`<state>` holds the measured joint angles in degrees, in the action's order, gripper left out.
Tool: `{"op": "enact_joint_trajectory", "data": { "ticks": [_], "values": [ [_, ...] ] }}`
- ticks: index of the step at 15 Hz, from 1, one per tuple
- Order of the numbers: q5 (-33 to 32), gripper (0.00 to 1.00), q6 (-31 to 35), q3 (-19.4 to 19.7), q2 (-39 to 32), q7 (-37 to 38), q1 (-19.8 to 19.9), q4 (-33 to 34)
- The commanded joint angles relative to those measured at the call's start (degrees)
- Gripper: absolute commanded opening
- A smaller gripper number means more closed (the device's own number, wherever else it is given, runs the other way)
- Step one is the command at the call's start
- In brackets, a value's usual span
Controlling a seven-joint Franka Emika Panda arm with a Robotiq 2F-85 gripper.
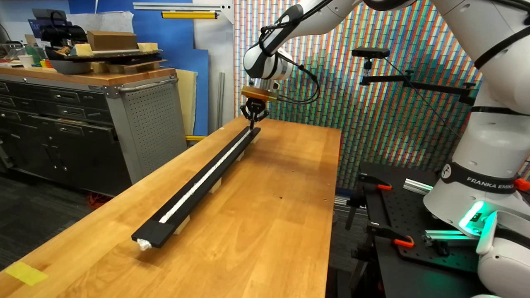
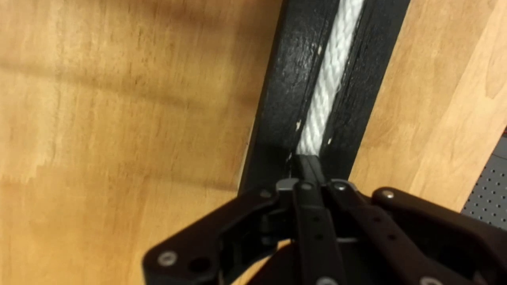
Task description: Lay the white object along the black object and press down on it
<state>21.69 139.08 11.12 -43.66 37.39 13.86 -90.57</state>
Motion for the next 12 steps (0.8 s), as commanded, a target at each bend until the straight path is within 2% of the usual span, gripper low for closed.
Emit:
{"op": "enact_joint_trajectory", "data": {
  "ticks": [1, 12],
  "values": [
    [2.7, 0.0, 3.4, -1.2, 3.4, -1.7, 1.5, -4.1],
    [2.8, 0.0, 2.1, -1.4, 2.0, -0.7, 1.5, -0.9]
  ]
}}
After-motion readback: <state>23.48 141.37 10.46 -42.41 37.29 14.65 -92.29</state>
